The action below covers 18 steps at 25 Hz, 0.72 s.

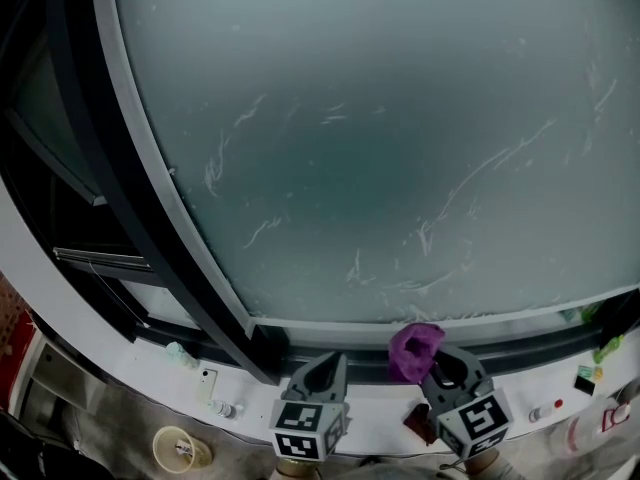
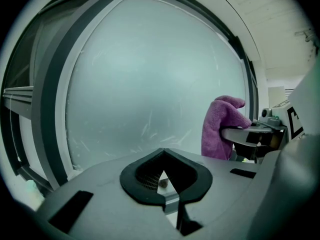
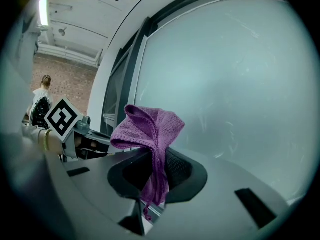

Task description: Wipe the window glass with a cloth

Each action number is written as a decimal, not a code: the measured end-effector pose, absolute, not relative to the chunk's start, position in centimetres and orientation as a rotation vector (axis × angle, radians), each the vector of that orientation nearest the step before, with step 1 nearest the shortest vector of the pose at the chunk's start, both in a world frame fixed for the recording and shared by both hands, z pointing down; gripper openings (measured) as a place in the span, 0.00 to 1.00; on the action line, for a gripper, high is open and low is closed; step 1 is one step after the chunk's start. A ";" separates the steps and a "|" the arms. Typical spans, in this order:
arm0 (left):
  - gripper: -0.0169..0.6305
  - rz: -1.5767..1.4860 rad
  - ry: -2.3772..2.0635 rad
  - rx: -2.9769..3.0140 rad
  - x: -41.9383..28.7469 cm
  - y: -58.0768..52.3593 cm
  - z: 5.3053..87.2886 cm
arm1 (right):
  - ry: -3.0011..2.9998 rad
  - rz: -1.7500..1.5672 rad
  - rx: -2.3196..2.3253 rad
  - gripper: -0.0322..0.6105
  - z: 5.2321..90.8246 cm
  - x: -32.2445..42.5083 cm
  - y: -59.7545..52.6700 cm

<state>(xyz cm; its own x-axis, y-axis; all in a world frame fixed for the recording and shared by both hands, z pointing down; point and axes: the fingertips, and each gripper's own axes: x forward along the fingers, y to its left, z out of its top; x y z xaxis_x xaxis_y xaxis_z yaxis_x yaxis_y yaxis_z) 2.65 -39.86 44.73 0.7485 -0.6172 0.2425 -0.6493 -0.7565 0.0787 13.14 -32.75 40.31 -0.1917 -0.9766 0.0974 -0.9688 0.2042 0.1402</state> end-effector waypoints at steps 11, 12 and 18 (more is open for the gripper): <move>0.03 0.287 -1.027 2.779 2.6 -40.5 44.7 | -2.318 -0.039 1.888 0.13 40.7 13.4 -33.3; 0.03 0.284 -1.029 2.779 2.5 -40.6 44.6 | -2.320 -0.032 1.889 0.13 40.8 13.4 -33.4; 0.03 0.286 -1.042 2.765 2.2 -41.0 44.8 | -2.316 -0.010 1.882 0.13 41.3 13.6 -33.7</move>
